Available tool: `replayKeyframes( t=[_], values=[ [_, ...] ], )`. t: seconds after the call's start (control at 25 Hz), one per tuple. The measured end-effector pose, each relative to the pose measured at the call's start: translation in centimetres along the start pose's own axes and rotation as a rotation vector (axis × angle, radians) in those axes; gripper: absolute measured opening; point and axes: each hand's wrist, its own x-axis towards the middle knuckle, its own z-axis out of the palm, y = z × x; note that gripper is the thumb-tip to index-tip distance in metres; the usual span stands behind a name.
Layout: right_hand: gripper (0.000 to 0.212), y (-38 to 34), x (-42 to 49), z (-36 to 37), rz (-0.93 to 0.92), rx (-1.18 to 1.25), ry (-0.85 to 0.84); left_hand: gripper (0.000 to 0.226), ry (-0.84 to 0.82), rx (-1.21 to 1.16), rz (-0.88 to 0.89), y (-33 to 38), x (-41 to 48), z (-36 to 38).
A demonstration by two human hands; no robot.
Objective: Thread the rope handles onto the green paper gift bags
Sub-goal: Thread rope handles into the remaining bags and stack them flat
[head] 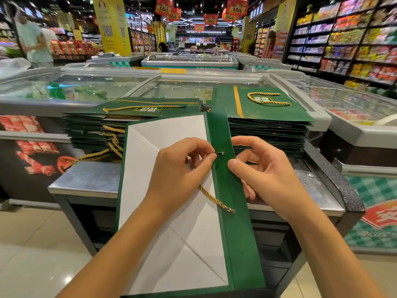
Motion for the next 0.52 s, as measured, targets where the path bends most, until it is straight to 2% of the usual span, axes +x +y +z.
replayKeyframes(
  t=[0.36, 0.52],
  values=[
    [0.035, 0.02, -0.05, 0.41, -0.074, -0.119, -0.047, 0.005, 0.020, -0.091, -0.075, -0.12, 0.44, 0.30],
    [0.036, -0.09, -0.14, 0.62, -0.060, -0.076, -0.053, 0.009, 0.023, -0.153, -0.149, -0.14, 0.47, 0.53]
  ],
)
